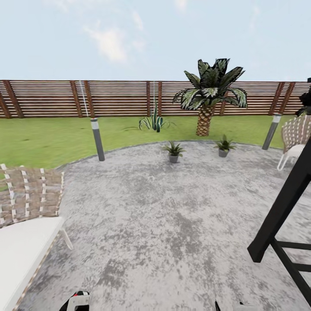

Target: Pick up the pesticide atomizer in the garden and spray insectifuge to fully cover both potted plants in the garden.

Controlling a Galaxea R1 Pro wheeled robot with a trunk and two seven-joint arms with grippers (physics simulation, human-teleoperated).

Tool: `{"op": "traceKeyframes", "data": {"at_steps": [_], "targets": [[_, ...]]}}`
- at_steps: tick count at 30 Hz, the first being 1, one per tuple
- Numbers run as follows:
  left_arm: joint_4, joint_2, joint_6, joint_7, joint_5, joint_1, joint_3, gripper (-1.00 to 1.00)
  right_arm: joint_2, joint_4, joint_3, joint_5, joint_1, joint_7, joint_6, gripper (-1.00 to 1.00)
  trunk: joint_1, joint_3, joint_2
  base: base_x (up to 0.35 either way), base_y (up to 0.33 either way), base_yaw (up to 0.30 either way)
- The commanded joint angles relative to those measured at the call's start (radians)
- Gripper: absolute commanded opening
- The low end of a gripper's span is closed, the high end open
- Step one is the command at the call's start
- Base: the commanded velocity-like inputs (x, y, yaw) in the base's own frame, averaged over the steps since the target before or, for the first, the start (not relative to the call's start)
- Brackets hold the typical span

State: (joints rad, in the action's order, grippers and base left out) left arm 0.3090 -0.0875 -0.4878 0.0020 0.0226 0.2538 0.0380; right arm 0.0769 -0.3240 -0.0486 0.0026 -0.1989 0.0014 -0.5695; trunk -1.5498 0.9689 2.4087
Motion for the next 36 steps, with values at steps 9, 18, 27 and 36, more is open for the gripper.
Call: {"op": "traceKeyframes", "data": {"at_steps": [9, 18, 27, 36], "targets": [[-0.001, 0.000, -0.003, 0.001, 0.002, 0.000, 0.000, -1.00, 0.000, 0.000, -0.002, 0.000, -0.001, 0.000, -0.003, 1.00, 0.000, 0.001, 0.000, 0.335, 0.000, 0.000], [-0.001, 0.000, -0.003, 0.001, 0.002, 0.001, 0.000, -1.00, 0.000, 0.000, -0.002, 0.000, -0.001, 0.000, -0.004, 1.00, 0.000, 0.001, 0.000, 0.335, 0.000, 0.000], [-0.001, 0.000, -0.003, 0.001, 0.002, 0.000, 0.000, -1.00, 0.000, 0.000, -0.002, 0.000, -0.001, 0.000, -0.004, 1.00, 0.000, 0.001, 0.000, 0.335, 0.000, 0.000], [-0.001, 0.000, -0.003, 0.001, 0.002, 0.000, 0.000, -1.00, 0.000, 0.002, -0.002, 0.000, -0.001, 0.000, -0.004, 1.00, 0.000, 0.001, 0.000, 0.336, 0.000, 0.000]]}}
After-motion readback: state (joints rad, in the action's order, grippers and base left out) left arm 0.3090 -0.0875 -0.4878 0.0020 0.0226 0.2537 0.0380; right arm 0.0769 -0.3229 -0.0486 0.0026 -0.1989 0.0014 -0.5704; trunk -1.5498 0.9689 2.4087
